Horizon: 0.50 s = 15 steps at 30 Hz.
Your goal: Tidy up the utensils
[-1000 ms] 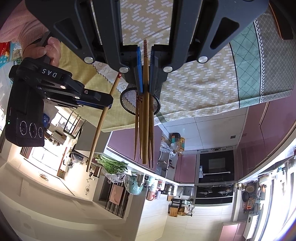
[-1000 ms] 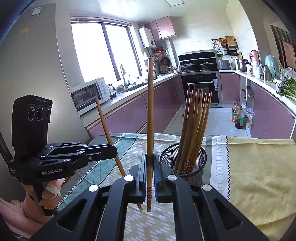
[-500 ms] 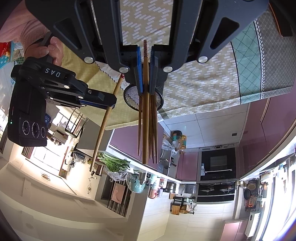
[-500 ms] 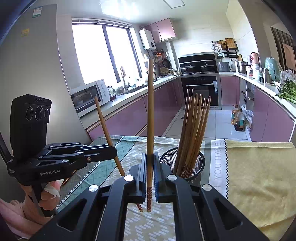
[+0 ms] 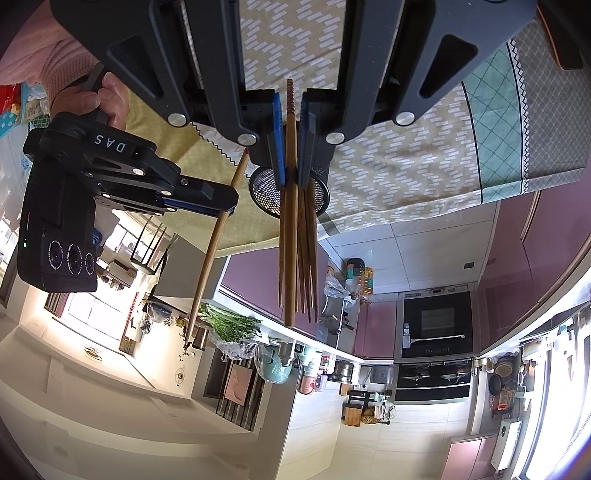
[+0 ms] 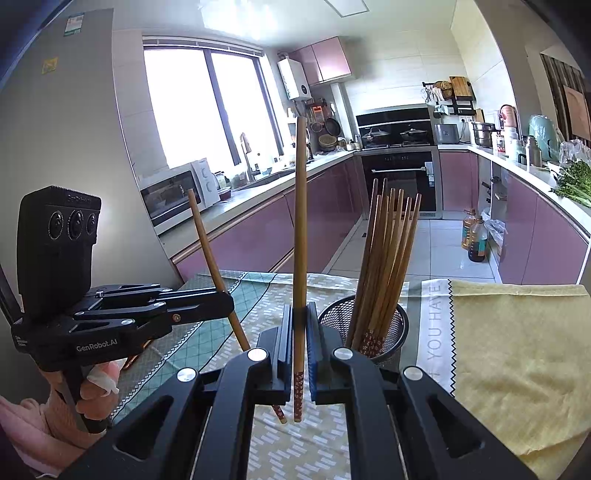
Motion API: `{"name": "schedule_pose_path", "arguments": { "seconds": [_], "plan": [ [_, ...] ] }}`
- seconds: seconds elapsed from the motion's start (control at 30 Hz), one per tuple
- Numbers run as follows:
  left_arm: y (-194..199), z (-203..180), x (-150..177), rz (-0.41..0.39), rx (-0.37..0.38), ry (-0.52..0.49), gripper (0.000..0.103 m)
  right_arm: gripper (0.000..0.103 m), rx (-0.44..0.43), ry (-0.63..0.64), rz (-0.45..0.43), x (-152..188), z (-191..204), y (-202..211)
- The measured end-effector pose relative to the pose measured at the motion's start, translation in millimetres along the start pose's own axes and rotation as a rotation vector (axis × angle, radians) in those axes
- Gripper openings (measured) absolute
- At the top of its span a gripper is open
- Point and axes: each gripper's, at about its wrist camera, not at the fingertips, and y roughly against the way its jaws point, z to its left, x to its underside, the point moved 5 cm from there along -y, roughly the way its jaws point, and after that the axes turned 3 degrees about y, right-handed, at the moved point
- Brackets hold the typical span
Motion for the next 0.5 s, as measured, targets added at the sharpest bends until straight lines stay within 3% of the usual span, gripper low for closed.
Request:
{"name": "schedule_pose_path", "arguments": {
  "seconds": [0.5],
  "plan": [
    [2.9,-4.2,-4.0,-0.006,0.005,-0.006,0.007,0.006,0.001,-0.001,-0.007,-4.9,0.2,-0.3]
  ]
}}
